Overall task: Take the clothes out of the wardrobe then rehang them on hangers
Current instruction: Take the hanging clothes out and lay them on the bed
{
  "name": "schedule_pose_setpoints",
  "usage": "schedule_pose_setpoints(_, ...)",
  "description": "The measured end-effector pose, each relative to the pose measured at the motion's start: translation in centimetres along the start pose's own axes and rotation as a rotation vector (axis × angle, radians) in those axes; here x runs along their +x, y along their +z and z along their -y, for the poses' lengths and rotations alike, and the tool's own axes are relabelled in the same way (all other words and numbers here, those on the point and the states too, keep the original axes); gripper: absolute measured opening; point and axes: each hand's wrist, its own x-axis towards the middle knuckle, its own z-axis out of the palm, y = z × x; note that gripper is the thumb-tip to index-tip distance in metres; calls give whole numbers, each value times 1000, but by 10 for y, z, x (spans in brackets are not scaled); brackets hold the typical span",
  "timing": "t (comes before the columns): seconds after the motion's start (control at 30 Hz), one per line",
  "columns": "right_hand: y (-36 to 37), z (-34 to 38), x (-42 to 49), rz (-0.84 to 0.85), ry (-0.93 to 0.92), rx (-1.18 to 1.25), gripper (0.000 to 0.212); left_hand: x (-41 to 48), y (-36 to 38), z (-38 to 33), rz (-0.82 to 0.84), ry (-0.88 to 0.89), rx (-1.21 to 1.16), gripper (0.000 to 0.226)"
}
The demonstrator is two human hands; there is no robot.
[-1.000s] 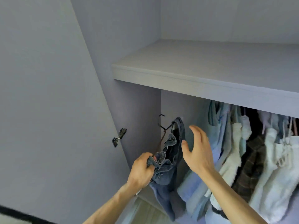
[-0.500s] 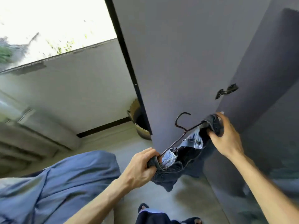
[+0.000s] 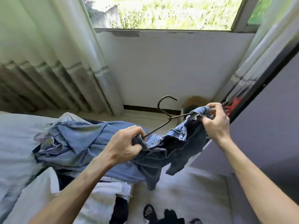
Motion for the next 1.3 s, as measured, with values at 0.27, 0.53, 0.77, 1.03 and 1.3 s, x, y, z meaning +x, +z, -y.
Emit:
schedule_pose_setpoints(0.27,102,112,33,183,-170,29,34,-34,-76,35,-210,-197,-109,17)
schedule_pose_setpoints(0.53,219,206,58,433,-321,97,31,-60,-142,61,-514,-484,-54,14)
schedule_pose_setpoints(0.77,300,257,77,634,-408,122,35,-65,-179,92,-643,-668,49,22)
schedule_pose_setpoints(1.03,369,253,73,835,-418,67,36,-94,-163,155,-681,-1023,254,44)
schedule_pose_setpoints(1.3,452,288,50,944,-453,-8,34,-108,-162,214,-883,-1103,298,28)
